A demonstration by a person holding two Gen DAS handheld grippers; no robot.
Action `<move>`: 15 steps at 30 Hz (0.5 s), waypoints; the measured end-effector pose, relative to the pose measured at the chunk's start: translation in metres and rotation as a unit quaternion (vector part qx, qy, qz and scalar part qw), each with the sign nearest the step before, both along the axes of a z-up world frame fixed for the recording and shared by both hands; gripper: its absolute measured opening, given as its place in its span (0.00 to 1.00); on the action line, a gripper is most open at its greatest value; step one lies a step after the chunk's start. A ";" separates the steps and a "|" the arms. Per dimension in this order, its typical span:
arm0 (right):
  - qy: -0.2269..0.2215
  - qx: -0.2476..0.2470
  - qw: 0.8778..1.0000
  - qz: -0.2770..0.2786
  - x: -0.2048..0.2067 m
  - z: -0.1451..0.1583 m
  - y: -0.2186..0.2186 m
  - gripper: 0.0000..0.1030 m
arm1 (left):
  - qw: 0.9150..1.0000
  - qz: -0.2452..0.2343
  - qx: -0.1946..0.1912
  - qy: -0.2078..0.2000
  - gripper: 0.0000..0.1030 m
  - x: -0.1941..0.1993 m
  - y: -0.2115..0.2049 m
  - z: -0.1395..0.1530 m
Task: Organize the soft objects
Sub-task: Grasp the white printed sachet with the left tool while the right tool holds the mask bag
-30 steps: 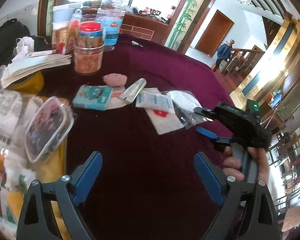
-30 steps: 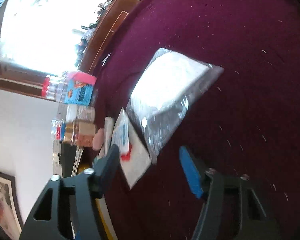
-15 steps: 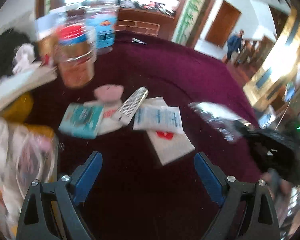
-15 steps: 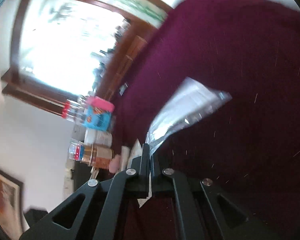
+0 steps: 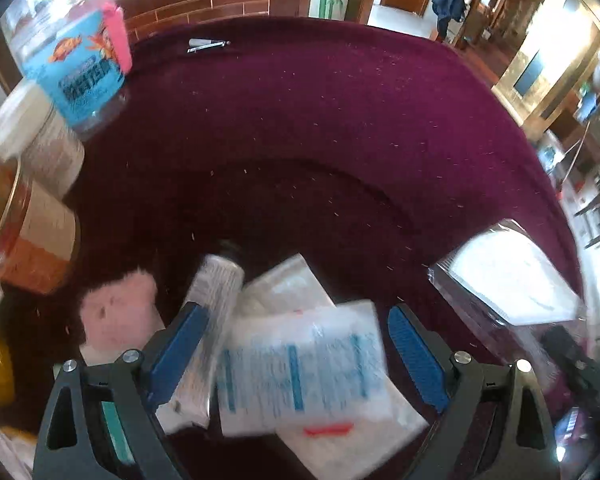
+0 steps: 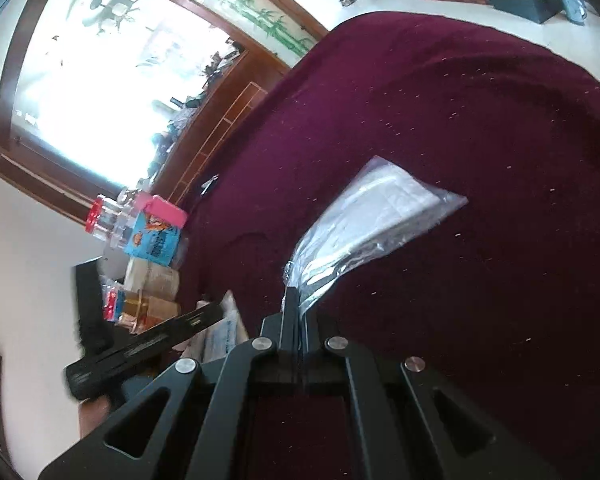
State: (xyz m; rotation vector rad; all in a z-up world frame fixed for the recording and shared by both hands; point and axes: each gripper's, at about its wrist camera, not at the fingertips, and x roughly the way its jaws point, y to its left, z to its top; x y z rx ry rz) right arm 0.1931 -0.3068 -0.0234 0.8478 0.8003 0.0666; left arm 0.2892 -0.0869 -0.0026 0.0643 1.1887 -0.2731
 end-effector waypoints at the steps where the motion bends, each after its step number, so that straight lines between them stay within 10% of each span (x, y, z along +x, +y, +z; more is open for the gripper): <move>1: 0.001 -0.003 1.000 0.003 0.000 0.000 0.001 0.00 | 1.000 -0.008 0.017 -0.010 0.92 0.000 -0.003 -0.002; 7: -0.002 0.006 1.000 0.006 -0.004 0.003 -0.004 0.00 | 0.991 -0.125 0.044 0.001 0.91 -0.027 -0.021 -0.007; 15: 0.005 -0.003 1.000 0.008 0.000 0.001 -0.001 0.01 | 0.993 -0.117 -0.015 0.021 0.90 -0.003 -0.011 -0.011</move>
